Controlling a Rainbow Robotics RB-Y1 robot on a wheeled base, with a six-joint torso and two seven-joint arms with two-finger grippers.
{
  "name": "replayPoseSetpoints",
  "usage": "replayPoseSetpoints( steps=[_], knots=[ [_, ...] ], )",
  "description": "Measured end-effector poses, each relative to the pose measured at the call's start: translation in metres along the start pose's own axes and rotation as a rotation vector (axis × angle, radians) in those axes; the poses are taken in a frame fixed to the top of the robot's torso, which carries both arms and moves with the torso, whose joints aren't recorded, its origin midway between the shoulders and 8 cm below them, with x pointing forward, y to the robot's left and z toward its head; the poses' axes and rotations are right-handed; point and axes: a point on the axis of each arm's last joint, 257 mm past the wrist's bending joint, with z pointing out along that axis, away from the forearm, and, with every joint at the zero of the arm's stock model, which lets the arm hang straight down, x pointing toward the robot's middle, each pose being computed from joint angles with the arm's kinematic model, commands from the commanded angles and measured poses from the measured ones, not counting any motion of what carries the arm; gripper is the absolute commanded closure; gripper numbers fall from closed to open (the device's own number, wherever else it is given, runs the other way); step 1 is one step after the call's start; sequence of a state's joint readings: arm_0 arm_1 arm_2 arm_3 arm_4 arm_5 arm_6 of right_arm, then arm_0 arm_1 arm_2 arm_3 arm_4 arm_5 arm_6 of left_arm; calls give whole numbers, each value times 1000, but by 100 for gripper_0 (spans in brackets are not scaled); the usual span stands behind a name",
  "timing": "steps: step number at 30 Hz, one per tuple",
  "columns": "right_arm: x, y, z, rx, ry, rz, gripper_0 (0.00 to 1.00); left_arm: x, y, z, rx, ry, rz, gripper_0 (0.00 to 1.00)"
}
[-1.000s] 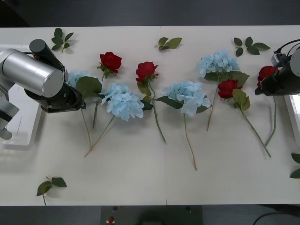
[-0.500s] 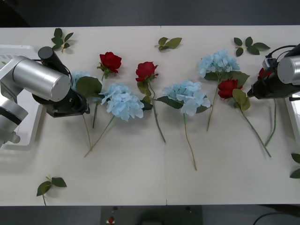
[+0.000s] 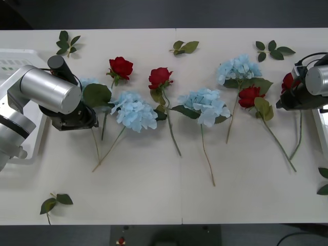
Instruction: Put the red flowers into the right box and the blue flowers into the left box
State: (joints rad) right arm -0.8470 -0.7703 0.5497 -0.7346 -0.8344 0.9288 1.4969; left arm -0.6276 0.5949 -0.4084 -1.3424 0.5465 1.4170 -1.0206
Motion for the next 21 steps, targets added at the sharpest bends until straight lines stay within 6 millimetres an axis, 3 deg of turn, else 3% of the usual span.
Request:
replayPoseSetpoints(
  steps=[4, 9, 11, 12, 13, 14, 21],
  knots=[
    [4, 5, 4, 6, 8, -14, 25, 4, -5, 4, -3, -1, 31, 2],
    [5, 12, 6, 0, 10, -20, 62, 6, -5, 6, -5, 0, 41, 25],
    [4, 12, 6, 0, 8, -19, 78, 3, -6, 8, 1, -11, 38, 54],
    [4, 12, 6, 0, 4, -19, 87, 2, -6, 8, 3, -14, 36, 89],
    [3, 11, 7, 0, 1, -18, 95, 1, -6, 9, 3, -16, 35, 99],
    [3, 11, 7, 0, -1, -18, 100, 1, -5, 10, 3, -15, 33, 100],
    [3, 11, 7, 1, 1, -17, 100, 2, -4, 10, 1, -13, 36, 100]
  ],
)
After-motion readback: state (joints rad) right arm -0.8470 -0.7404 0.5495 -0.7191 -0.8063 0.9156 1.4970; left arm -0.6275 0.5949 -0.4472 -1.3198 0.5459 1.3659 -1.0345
